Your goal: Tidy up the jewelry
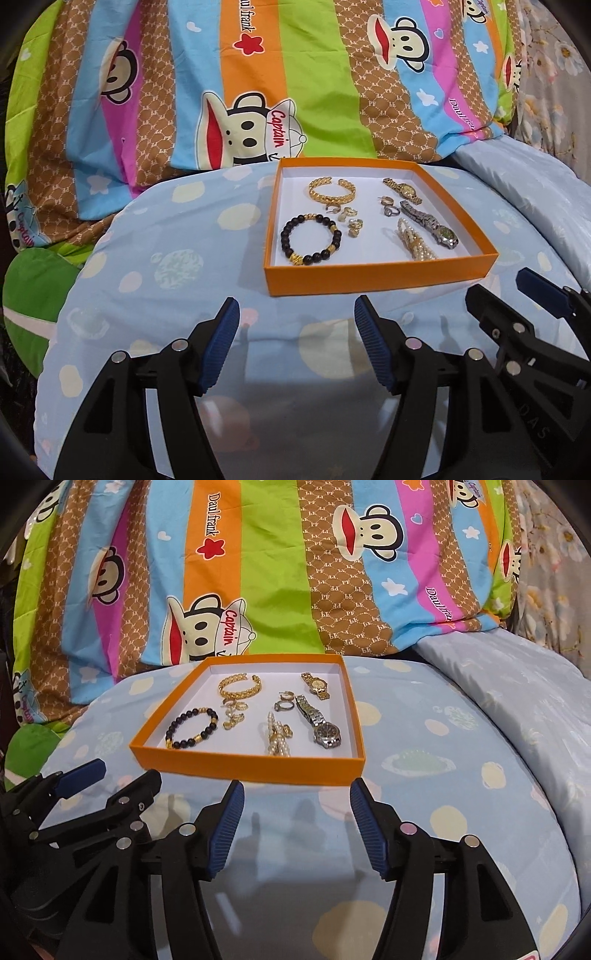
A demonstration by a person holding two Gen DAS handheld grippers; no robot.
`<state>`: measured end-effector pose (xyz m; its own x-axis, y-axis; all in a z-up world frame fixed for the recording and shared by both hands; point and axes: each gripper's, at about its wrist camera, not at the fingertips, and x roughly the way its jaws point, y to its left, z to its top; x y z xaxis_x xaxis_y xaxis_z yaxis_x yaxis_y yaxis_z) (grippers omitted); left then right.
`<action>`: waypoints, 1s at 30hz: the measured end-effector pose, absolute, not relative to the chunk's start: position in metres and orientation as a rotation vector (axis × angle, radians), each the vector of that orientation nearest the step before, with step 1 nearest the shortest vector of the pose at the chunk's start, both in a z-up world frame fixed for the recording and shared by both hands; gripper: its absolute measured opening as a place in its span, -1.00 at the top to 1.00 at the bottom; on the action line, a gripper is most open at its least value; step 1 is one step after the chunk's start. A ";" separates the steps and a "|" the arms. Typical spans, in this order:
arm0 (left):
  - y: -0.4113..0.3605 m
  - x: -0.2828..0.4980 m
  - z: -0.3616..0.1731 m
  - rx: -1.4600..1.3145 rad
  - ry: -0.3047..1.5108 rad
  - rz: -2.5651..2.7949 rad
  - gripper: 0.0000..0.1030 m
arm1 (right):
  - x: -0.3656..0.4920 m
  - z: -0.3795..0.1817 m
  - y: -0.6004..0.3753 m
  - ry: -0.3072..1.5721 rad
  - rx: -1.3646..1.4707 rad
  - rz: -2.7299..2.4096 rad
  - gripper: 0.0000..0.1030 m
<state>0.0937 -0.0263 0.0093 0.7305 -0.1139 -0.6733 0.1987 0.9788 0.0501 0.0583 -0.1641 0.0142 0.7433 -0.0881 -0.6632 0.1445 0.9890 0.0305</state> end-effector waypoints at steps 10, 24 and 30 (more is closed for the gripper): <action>-0.022 0.077 0.010 0.134 0.728 -0.118 -0.32 | 0.043 0.015 -0.164 0.710 0.101 -0.117 -0.36; -0.020 0.077 0.008 0.138 0.738 -0.083 -0.32 | 0.041 0.017 -0.163 0.707 0.098 -0.110 -0.42; -0.020 0.077 0.008 0.142 0.737 -0.078 -0.32 | 0.042 0.016 -0.163 0.708 0.097 -0.111 -0.42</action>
